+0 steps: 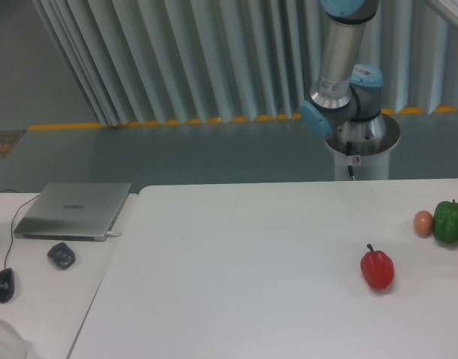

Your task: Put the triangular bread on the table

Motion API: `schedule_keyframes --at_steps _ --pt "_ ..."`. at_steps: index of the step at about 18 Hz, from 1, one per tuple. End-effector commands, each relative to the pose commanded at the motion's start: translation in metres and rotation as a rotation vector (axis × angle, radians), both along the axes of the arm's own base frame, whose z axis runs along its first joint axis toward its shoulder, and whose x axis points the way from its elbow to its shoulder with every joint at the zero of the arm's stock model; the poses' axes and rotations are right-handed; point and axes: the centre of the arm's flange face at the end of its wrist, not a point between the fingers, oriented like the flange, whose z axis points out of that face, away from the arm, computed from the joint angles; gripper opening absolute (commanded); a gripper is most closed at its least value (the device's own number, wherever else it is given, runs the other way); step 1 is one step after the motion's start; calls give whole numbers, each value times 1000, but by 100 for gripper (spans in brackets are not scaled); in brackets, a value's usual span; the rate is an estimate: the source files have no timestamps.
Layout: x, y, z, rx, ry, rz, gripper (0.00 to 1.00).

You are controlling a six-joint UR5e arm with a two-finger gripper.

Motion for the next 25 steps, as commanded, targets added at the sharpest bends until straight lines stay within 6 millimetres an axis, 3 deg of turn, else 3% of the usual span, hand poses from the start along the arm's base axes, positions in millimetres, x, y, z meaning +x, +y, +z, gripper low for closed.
schedule_keyframes --at_steps 9,11,14,17,23,25 --pt "0 1 -4 4 -4 3 68" --pt "-1 1 -4 4 -4 5 51" --pt "-3 -4 -5 3 -5 12 18" --pt "-6 -9 -4 5 -5 14 2" --pt "-10 -13 6 7 4 17 0" --pt "-16 -16 23 12 17 24 0"
